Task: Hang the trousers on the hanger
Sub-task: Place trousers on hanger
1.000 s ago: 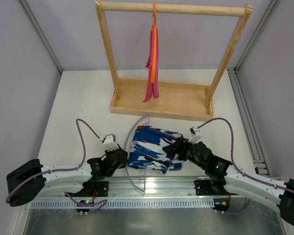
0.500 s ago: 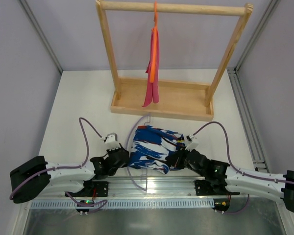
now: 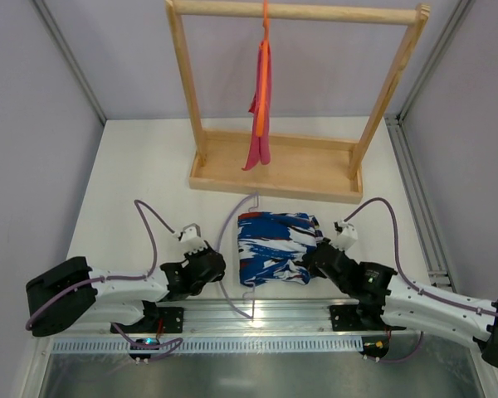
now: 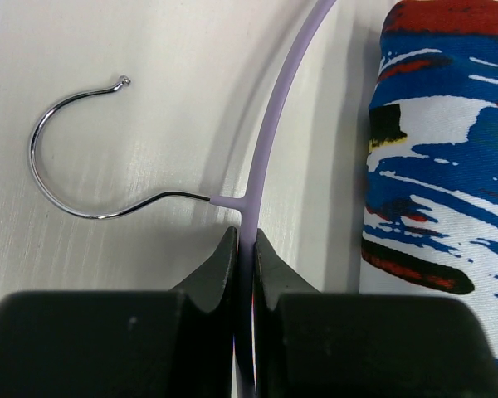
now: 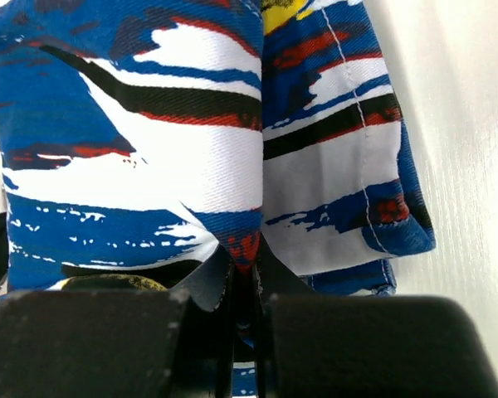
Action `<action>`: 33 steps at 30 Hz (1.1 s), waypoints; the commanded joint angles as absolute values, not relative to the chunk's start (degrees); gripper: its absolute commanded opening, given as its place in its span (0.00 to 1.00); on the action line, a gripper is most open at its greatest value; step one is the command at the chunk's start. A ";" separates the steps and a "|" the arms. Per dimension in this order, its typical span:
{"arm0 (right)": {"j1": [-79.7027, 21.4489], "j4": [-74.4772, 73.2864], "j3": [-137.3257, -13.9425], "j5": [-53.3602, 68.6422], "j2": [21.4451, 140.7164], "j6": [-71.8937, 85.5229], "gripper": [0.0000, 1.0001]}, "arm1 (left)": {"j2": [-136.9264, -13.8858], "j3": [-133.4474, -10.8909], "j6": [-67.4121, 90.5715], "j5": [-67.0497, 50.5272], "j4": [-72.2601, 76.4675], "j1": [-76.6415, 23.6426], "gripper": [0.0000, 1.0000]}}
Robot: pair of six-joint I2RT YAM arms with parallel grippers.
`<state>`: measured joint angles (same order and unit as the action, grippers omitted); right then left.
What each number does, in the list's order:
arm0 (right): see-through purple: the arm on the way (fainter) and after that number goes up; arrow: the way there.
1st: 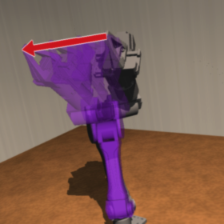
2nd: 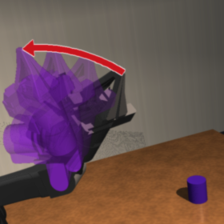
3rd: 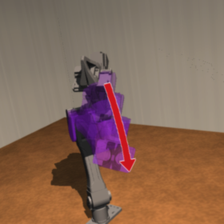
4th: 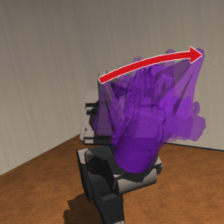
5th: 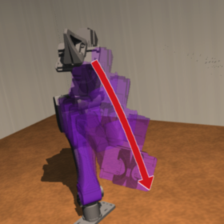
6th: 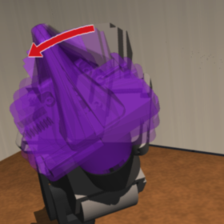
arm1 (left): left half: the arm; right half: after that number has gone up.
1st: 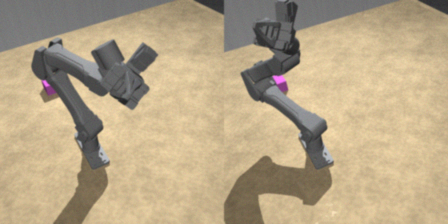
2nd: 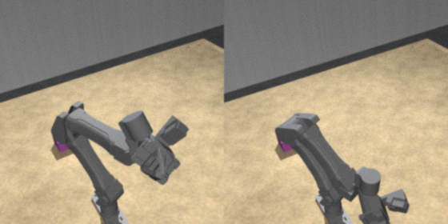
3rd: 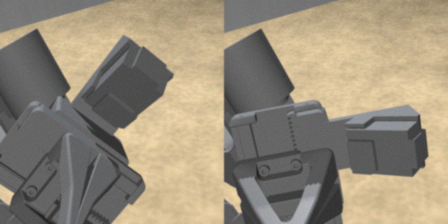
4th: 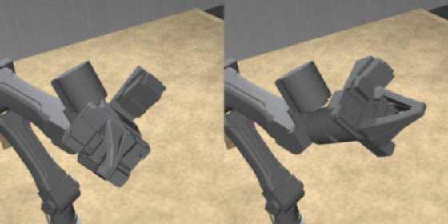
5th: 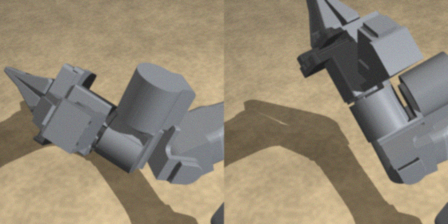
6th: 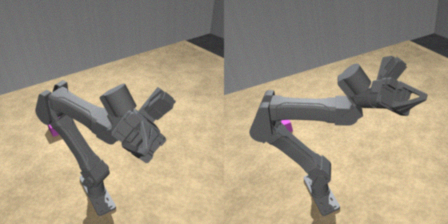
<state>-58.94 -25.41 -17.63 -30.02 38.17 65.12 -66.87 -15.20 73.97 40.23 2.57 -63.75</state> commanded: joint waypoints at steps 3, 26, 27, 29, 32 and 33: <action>-57.48 -24.27 -14.77 -36.40 38.32 63.64 0.29 | -66.19 -13.36 76.29 46.05 -10.10 -62.93 0.00; -39.74 -16.45 -19.08 -18.03 42.78 42.63 0.56 | -58.45 -10.90 67.24 41.58 -2.73 -62.40 0.00; -39.38 -13.48 -18.46 -16.89 43.85 42.45 0.56 | -58.45 -10.90 66.71 40.53 -2.20 -62.40 0.00; -39.29 -11.44 -16.71 -14.86 46.31 43.32 0.55 | -58.36 -10.81 65.22 39.38 -0.18 -62.40 0.00; -39.29 -7.22 -12.32 -10.56 45.53 46.40 0.42 | -57.31 -10.64 63.81 36.92 2.19 -62.40 0.00; -39.55 -3.90 -10.65 -9.07 43.35 47.71 0.35 | -57.04 -10.72 63.72 36.65 2.20 -62.40 0.01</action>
<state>-39.51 -12.69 -13.96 -15.40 46.11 45.91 -58.11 -11.75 66.30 39.11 -0.25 -62.48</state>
